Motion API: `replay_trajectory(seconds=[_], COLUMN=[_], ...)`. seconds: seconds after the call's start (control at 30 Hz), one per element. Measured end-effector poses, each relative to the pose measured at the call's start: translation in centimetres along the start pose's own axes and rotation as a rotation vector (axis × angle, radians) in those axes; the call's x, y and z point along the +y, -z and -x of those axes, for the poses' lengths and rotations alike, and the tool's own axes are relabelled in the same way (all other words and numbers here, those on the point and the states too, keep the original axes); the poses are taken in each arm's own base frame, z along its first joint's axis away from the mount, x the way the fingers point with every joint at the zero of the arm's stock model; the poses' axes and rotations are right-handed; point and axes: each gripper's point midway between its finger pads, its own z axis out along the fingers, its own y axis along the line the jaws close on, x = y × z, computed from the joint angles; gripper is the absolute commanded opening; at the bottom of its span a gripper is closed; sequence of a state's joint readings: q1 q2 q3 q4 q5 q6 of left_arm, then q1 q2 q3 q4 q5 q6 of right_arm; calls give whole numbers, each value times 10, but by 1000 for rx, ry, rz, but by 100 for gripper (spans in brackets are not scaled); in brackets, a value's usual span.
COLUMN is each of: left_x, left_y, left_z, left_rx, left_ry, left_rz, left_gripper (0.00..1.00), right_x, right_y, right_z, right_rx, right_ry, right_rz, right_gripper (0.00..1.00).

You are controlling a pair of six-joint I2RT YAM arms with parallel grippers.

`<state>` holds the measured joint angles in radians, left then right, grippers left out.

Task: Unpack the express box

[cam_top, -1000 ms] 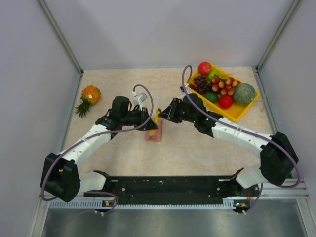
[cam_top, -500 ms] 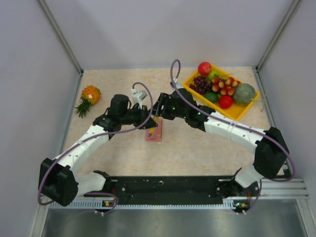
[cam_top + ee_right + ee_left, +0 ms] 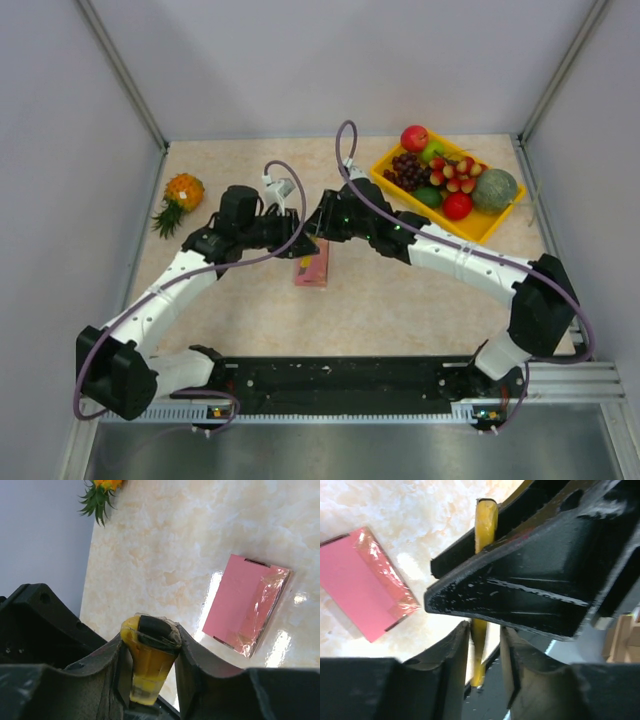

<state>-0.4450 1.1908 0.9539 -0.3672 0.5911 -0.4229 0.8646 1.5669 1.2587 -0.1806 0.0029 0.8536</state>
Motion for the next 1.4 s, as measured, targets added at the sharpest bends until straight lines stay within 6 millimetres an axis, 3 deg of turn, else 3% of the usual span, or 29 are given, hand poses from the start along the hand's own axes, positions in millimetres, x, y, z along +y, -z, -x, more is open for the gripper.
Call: replay_trajectory(seconds=[0.03, 0.13, 0.23, 0.47, 0.57, 0.77, 0.9, 1.03, 1.17, 1.4], left_x=[-3, -16, -30, -68, -89, -141, -158, -163, -166, -165], left_y=[2, 12, 27, 53, 62, 90, 106, 111, 113, 105], left_z=[2, 9, 16, 27, 33, 53, 55, 53, 53, 54], left_rx=[-2, -21, -51, -76, -82, -129, -126, -101, -87, -55], left_ry=[2, 7, 12, 25, 36, 36, 8, 21, 37, 83], left_rz=[-7, -43, -92, -272, -369, -635, -717, -741, -754, -763], left_gripper=[54, 64, 68, 72, 73, 78, 78, 74, 64, 39], right_x=[1, 6, 20, 72, 86, 115, 125, 141, 153, 156], right_y=[1, 8, 23, 96, 120, 147, 154, 167, 176, 172], right_z=[1, 7, 20, 72, 83, 79, 76, 75, 74, 70], right_rx=[-5, -24, -60, -210, -253, -252, -244, -239, -235, -212], right_ry=[10, 45, 85, 154, 182, 244, 261, 267, 267, 262], right_rz=[1, 21, 78, 351, 446, 632, 703, 803, 884, 915], right_gripper=[3, 3, 3, 4, 5, 6, 6, 6, 6, 6])
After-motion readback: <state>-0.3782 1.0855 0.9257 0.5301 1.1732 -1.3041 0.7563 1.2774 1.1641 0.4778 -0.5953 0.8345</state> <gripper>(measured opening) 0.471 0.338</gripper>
